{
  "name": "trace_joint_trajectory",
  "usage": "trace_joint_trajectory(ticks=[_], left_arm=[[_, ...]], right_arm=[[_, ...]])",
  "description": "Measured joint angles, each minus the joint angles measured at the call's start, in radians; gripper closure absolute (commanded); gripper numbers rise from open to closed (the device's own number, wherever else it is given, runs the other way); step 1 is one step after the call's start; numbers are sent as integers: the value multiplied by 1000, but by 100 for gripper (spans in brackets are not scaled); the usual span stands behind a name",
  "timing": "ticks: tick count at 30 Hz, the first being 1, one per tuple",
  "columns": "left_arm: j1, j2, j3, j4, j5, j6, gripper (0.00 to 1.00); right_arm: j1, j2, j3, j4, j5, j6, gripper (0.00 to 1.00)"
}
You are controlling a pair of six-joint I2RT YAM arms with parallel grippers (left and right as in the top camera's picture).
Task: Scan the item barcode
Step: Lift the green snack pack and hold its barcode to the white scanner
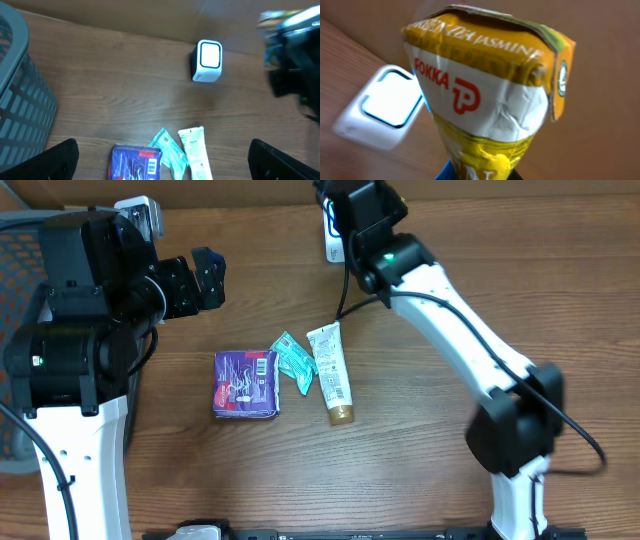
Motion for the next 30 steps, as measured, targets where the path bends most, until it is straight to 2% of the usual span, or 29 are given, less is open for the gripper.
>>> trace_joint_trajectory(ticks=[2, 4, 11, 24, 30], left_arm=[[0, 0, 0, -1, 0, 0, 0], [0, 0, 0, -2, 0, 0, 0], [0, 0, 0, -2, 0, 0, 1], [0, 0, 0, -1, 0, 0, 0], [0, 0, 0, -2, 0, 0, 1]], right_arm=[[-10, 94, -2, 151, 15, -165, 96], [-13, 147, -2, 246, 4, -262, 96], [-19, 311, -2, 411, -82, -507, 96], [-19, 357, -3, 473, -145, -641, 96], [-18, 344, -3, 375, -148, -620, 96]])
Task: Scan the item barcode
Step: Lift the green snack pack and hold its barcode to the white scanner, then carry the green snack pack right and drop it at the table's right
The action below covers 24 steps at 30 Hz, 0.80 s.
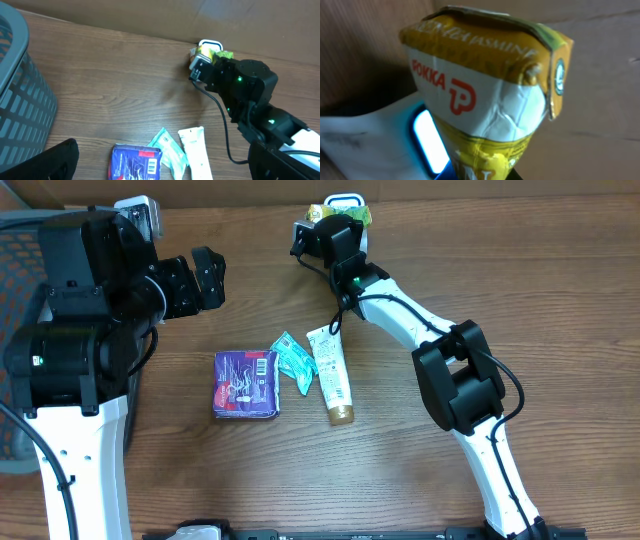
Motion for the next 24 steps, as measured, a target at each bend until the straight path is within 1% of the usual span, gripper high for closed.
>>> trace_joint_trajectory(ticks=[1, 2, 4, 5, 7, 9, 10, 12, 14, 15, 16, 17, 18, 20, 22, 24], left_arm=[[0, 0, 0, 0, 0, 0, 0], [0, 0, 0, 0, 0, 0, 0], [0, 0, 0, 0, 0, 0, 1], [0, 0, 0, 0, 0, 0, 0], [0, 0, 0, 0, 0, 0, 1], [0, 0, 0, 0, 0, 0, 0], [0, 0, 0, 0, 0, 0, 0], [0, 0, 0, 0, 0, 0, 0], [0, 0, 0, 0, 0, 0, 1], [0, 0, 0, 0, 0, 0, 0], [0, 0, 0, 0, 0, 0, 1], [0, 0, 0, 1, 0, 0, 0], [0, 0, -1, 0, 0, 0, 0], [0, 0, -1, 0, 0, 0, 0], [0, 0, -1, 0, 0, 0, 0], [0, 0, -1, -1, 0, 0, 0]], right_arm=[[0, -17, 0, -43, -11, 26, 96], [0, -55, -2, -121, -40, 79, 96], [-1, -102, -3, -181, -75, 143, 96], [-3, -156, -3, -253, -114, 214, 96], [-4, -236, -4, -337, -165, 307, 96], [-6, -370, -4, -471, -256, 451, 96], [-8, -462, -4, -540, -314, 546, 96], [-11, -575, 0, -638, -386, 697, 96], [-29, -719, 14, -824, -490, 895, 96], [-52, -764, 25, -918, -539, 984, 96], [-98, -787, 42, -1081, -598, 1096, 96], [-125, -787, 41, -1154, -619, 1143, 96], [-174, -781, 23, -1275, -639, 1225, 96], [-256, -749, -36, -1339, -643, 1326, 96], [-348, -692, -147, -1299, -620, 1435, 96], [-407, -666, -277, -1226, -600, 1501, 96]])
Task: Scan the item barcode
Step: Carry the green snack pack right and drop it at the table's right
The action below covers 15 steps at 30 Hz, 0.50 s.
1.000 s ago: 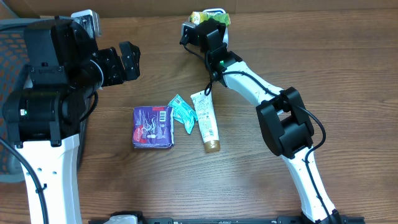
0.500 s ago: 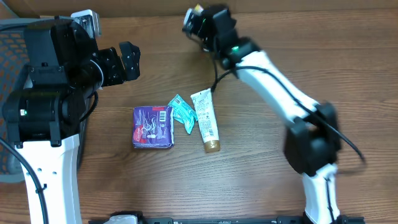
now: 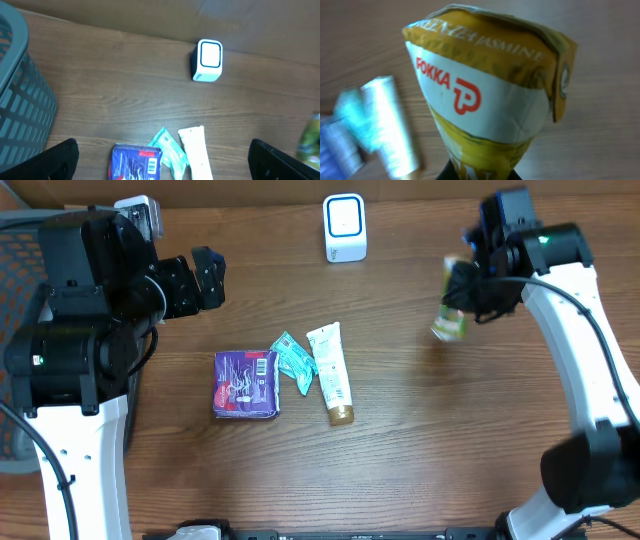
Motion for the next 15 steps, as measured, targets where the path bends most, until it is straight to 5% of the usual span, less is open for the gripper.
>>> trace_joint_trajectory(ticks=[7, 11, 12, 15], left_arm=[[0, 0, 0, 2, 0, 0, 0], [0, 0, 0, 2, 0, 0, 0], [0, 0, 0, 2, 0, 0, 0], [0, 0, 0, 2, 0, 0, 0]], right_arm=[[-239, 18, -332, 261, 14, 110, 96], [-352, 18, -378, 279, 13, 128, 52], [-362, 18, -378, 273, 12, 124, 33], [-372, 17, -378, 256, 6, 103, 17]])
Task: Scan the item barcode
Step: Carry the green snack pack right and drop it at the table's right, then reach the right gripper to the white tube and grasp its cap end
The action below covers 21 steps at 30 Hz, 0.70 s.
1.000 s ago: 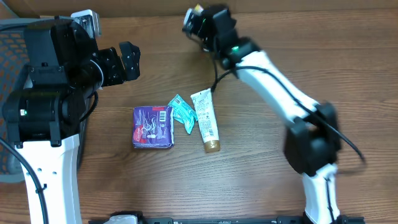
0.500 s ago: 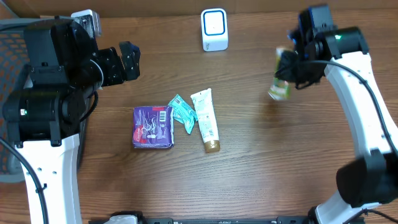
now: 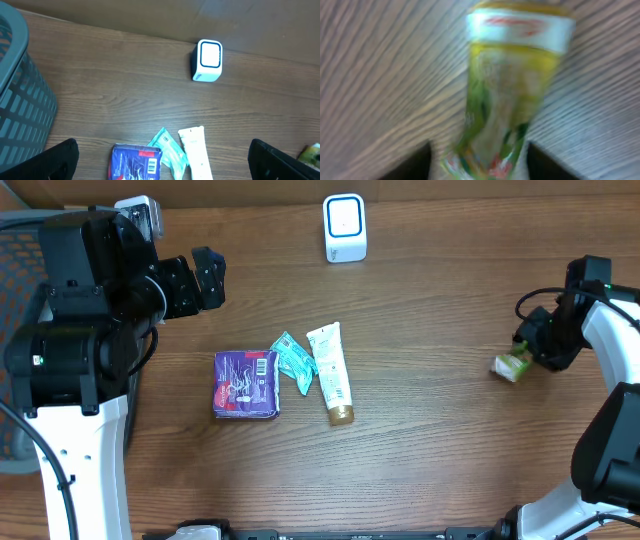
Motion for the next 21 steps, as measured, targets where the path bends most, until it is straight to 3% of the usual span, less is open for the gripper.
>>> trace_joint_trajectory(ticks=[5, 10, 16, 21], left_arm=[[0, 0, 0, 0, 0, 0, 0], [0, 0, 0, 0, 0, 0, 0], [0, 0, 0, 0, 0, 0, 0], [0, 0, 0, 0, 0, 0, 0]], right_arm=[[9, 0, 10, -98, -61, -56, 9], [65, -4, 132, -160, -251, -169, 6], [322, -7, 156, -88, -430, -304, 6], [508, -2, 156, 13, -467, -291, 6]])
